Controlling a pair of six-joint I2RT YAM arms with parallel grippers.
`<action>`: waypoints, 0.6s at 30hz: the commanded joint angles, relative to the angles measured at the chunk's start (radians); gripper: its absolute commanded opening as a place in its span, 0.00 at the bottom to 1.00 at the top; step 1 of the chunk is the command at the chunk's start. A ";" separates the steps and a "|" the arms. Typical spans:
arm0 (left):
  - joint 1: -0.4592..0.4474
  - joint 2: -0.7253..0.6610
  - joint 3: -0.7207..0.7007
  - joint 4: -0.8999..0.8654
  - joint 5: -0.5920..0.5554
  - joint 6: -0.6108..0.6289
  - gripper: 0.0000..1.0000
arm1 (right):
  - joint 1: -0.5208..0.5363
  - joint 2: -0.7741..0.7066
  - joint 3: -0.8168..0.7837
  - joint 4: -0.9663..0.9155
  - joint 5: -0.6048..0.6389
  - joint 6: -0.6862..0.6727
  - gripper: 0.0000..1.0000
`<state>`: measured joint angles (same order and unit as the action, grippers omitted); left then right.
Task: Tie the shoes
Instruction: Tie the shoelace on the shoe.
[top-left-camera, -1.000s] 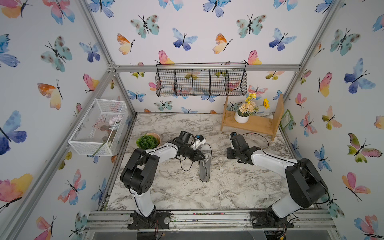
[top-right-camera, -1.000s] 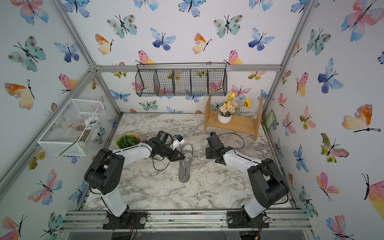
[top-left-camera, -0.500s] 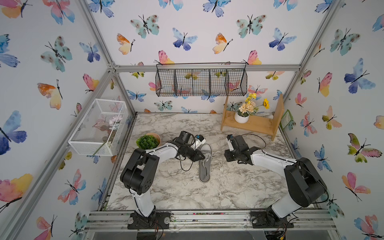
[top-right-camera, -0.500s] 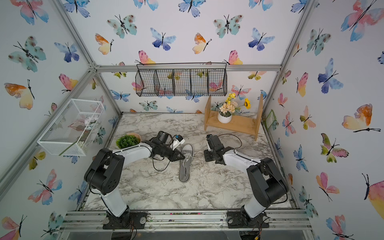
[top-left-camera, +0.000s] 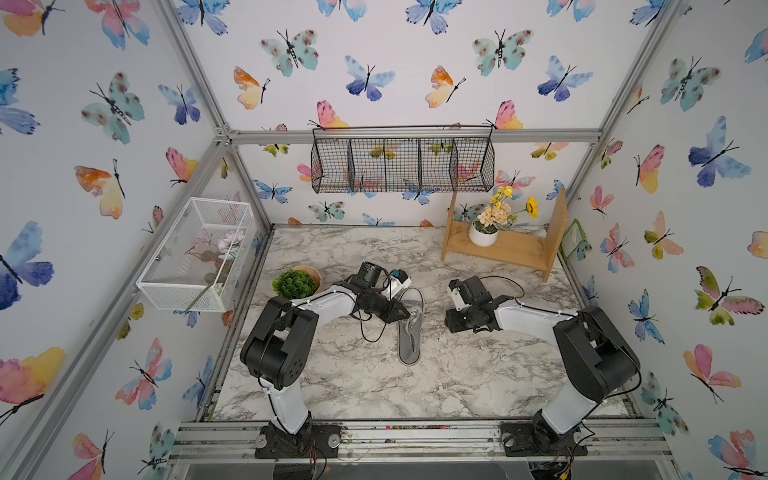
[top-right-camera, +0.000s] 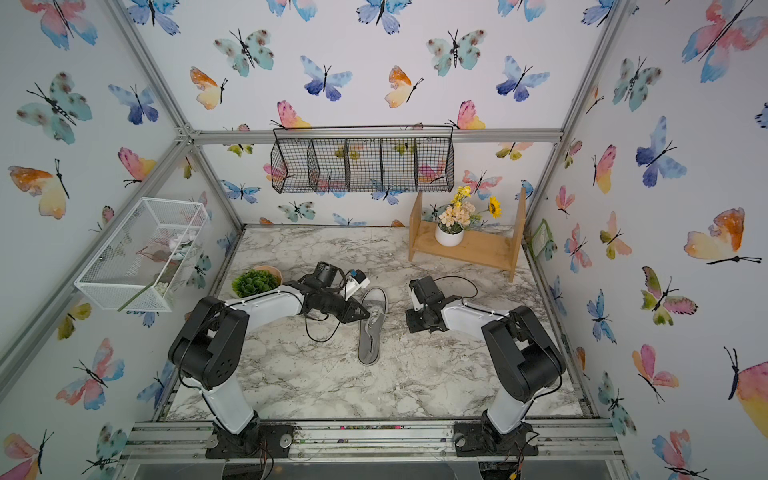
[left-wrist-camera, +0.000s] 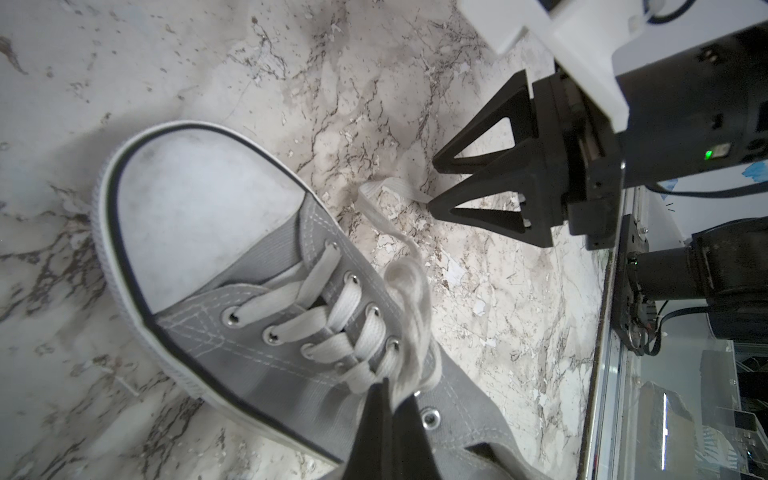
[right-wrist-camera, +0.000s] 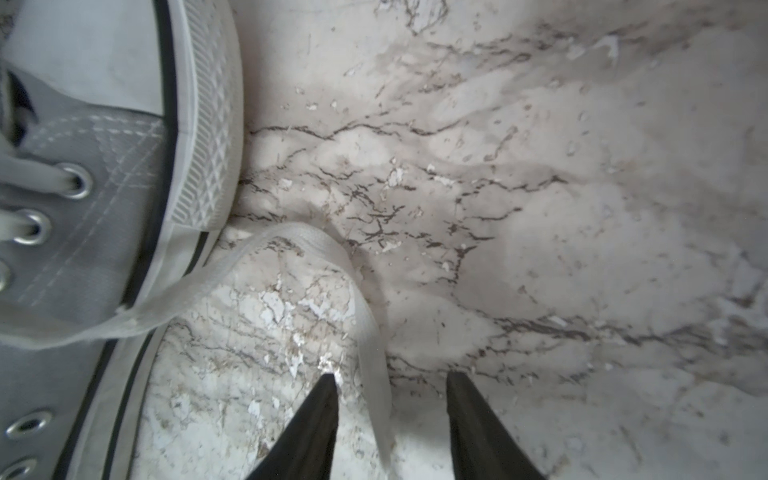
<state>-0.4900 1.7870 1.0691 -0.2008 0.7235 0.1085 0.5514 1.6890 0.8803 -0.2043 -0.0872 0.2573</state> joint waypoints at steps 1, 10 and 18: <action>0.006 -0.026 -0.003 -0.008 0.016 0.003 0.00 | 0.014 0.029 -0.007 -0.034 -0.018 -0.013 0.45; 0.006 -0.033 -0.004 -0.006 0.014 -0.002 0.00 | 0.035 0.065 0.014 -0.067 0.064 -0.008 0.27; 0.005 -0.045 -0.010 0.002 0.007 -0.024 0.00 | 0.035 0.014 0.007 -0.064 0.143 0.003 0.03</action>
<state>-0.4900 1.7824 1.0691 -0.1993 0.7235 0.0994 0.5777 1.7145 0.8951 -0.2092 -0.0017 0.2516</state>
